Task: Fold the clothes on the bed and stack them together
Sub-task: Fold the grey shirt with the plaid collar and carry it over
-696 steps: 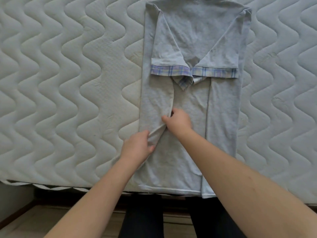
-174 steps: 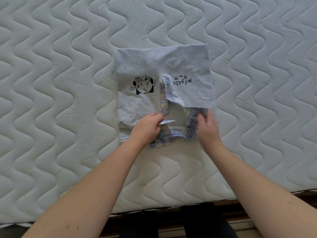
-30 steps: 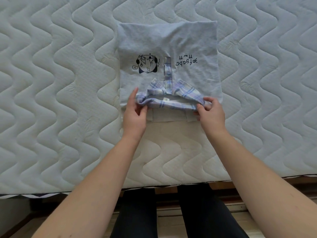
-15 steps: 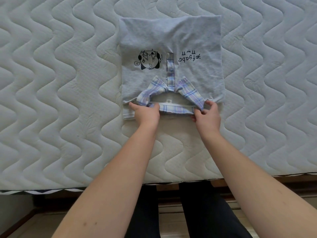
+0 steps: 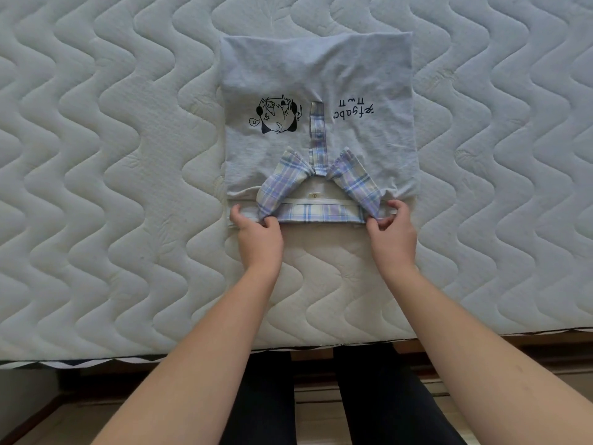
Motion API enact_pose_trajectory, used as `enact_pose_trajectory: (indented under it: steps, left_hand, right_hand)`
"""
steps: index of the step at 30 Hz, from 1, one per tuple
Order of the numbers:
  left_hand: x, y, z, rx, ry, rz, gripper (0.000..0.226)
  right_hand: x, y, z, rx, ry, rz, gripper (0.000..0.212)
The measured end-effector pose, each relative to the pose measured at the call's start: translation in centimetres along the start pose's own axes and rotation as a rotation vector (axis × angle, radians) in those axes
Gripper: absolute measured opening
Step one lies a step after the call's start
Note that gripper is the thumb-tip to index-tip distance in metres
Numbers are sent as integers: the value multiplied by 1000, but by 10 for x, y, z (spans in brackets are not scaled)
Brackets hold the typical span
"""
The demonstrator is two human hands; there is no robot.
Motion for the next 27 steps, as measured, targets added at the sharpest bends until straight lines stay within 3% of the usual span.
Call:
enact_pose_trajectory:
  steps: [3, 8, 11, 13, 18, 20, 27]
  left_hand:
    - [6, -5, -3, -175, 104, -105, 55]
    - [5, -3, -15, -212, 230, -169, 64]
    - [7, 2, -19, -219, 297, -186, 64]
    - [8, 3, -20, -248, 287, -166, 58]
    - [6, -6, -17, -347, 115, -109, 49]
    - [7, -6, -13, -329, 33, -144, 50]
    - [11, -1, -9, -289, 67, -162, 51]
  right_hand:
    - [2, -2, 4, 62, -104, -28, 45]
    - [-4, -7, 36, 264, -78, -38, 36]
    - [-21, -3, 65, 374, -33, 56, 19]
    - [-38, 3, 85, 423, -69, 152, 20]
    - [-79, 27, 118, 301, -29, 423, 50]
    - [-89, 38, 122, 241, -23, 454, 56]
    - [-88, 64, 119, 110, 35, 358, 31]
Point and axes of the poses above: each hand's wrist, its own y-axis towards the middle knuckle, its own x-axis out of the back of the hand, z = x × y, the point moved 4 cm from there along y, towards the middle knuckle, and after that the axes turned 8 degrees about x, right-handed, at the moved point
